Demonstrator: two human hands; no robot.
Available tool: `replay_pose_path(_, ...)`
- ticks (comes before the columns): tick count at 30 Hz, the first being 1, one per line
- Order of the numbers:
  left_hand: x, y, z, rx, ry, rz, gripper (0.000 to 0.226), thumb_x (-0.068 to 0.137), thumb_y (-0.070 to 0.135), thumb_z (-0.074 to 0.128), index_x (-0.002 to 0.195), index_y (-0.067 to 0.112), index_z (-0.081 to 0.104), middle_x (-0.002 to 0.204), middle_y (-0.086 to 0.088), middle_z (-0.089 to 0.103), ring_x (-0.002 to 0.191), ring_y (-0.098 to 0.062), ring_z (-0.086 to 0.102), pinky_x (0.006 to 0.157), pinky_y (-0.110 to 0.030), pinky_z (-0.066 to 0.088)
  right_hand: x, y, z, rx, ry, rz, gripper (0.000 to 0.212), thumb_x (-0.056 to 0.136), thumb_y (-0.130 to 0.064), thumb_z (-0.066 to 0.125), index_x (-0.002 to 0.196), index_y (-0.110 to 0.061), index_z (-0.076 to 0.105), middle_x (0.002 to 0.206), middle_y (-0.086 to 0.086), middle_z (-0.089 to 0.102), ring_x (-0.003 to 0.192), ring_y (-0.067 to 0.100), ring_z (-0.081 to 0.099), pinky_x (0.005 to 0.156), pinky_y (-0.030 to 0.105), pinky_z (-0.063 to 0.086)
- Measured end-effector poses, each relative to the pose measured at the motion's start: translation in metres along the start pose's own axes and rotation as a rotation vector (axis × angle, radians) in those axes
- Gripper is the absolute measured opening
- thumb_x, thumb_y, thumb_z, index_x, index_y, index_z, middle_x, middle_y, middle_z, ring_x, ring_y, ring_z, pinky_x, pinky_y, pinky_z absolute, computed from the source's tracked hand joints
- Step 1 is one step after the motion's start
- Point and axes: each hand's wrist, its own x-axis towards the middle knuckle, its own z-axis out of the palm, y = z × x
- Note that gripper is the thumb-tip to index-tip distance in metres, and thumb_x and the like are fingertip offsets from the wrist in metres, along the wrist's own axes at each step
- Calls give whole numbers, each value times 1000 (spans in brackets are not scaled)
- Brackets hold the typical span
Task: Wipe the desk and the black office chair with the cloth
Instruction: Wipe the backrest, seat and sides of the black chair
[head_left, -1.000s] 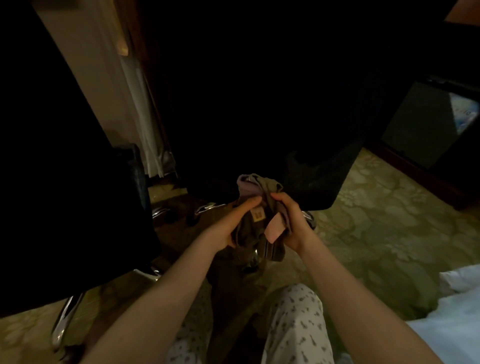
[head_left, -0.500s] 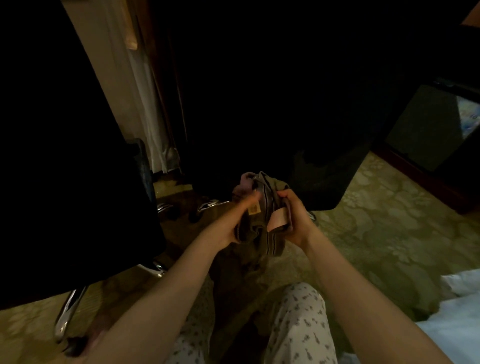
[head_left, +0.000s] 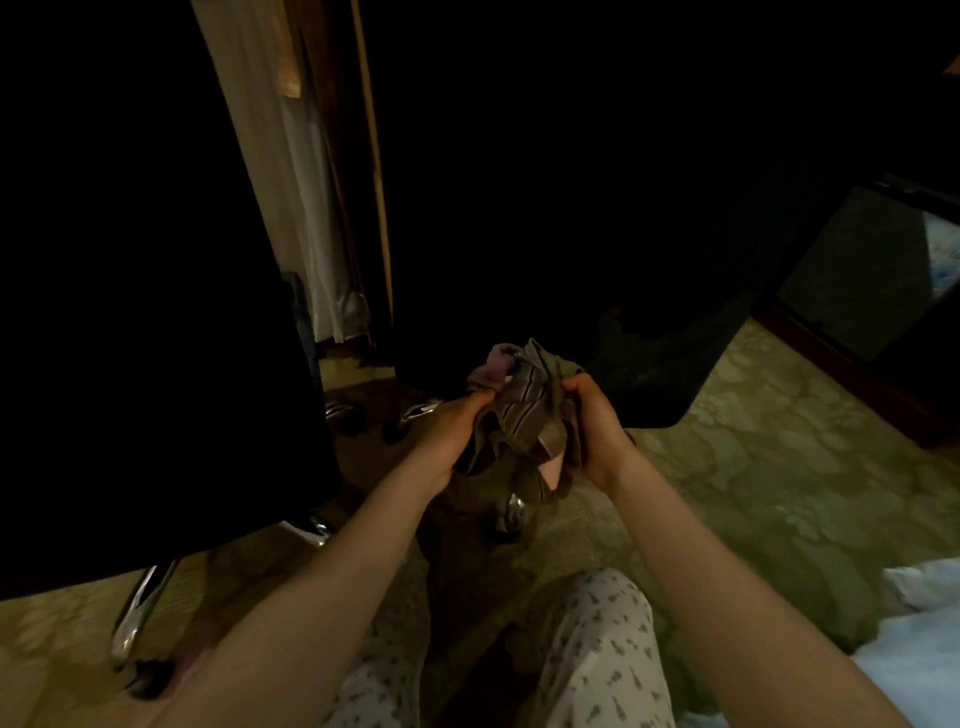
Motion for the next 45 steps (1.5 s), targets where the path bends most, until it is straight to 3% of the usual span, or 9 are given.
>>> replay_pose_path(5,-2,2,-9,-222,-18,-90,27,95,36,48,107,17,62,119,-14,60,103,-29,57,96,-38,42,4,-2,4,-23,-19,6,32,96,-37,40,104,-15,63,95,6,67,83,19,63,74,32,49)
replay_pose_path(15,-29,13,-33,-674,-137,-255,46,100,41,29,135,18,48,132,-11,54,124,-33,47,86,-42,39,-2,-5,-6,-39,160,53,32,65,-18,61,96,-12,62,87,5,65,85,22,60,70,31,46)
replay_pose_path(24,-27,8,-50,-775,-100,-181,43,101,36,22,97,14,59,112,-2,59,72,-28,68,70,-36,54,-7,-9,-7,52,161,26,23,74,-10,48,92,-10,62,89,7,64,82,24,60,69,32,47)
replay_pose_path(28,-28,-9,-42,-635,-13,-405,38,95,41,41,84,11,61,63,-11,69,50,-25,66,40,-29,52,-7,-3,5,264,79,-34,26,64,-12,48,81,-6,67,80,10,65,80,27,59,82,37,45)
replay_pose_path(32,-30,-14,-40,-503,58,-471,32,95,37,49,103,8,61,82,-13,59,69,-24,54,35,-24,48,-9,4,15,372,76,-60,19,70,-10,44,73,-6,63,67,8,64,68,23,62,74,34,46)
replay_pose_path(35,-25,-4,-48,-384,50,-349,29,95,37,45,103,14,61,95,-18,67,80,-28,56,62,-34,49,-6,5,15,388,72,-76,18,70,-11,44,80,-6,59,69,8,63,72,23,58,74,34,46)
replay_pose_path(40,-11,16,-52,31,563,279,30,87,10,56,116,10,54,113,-8,57,99,-26,55,78,-29,44,3,-4,10,290,99,-94,25,82,-11,37,89,-5,61,83,11,61,79,25,59,78,34,45)
replay_pose_path(43,-19,26,-28,244,163,443,22,94,17,52,115,18,51,111,-3,52,88,-16,53,66,-20,44,9,-3,14,295,103,-111,29,86,-9,33,88,-7,62,82,11,63,80,26,60,77,35,46)
replay_pose_path(45,-15,20,-22,391,-68,308,52,84,52,57,130,32,44,128,1,45,111,-18,49,88,-24,45,13,-4,21,326,112,-120,29,85,-10,32,87,-6,61,78,10,64,76,25,61,75,34,46)
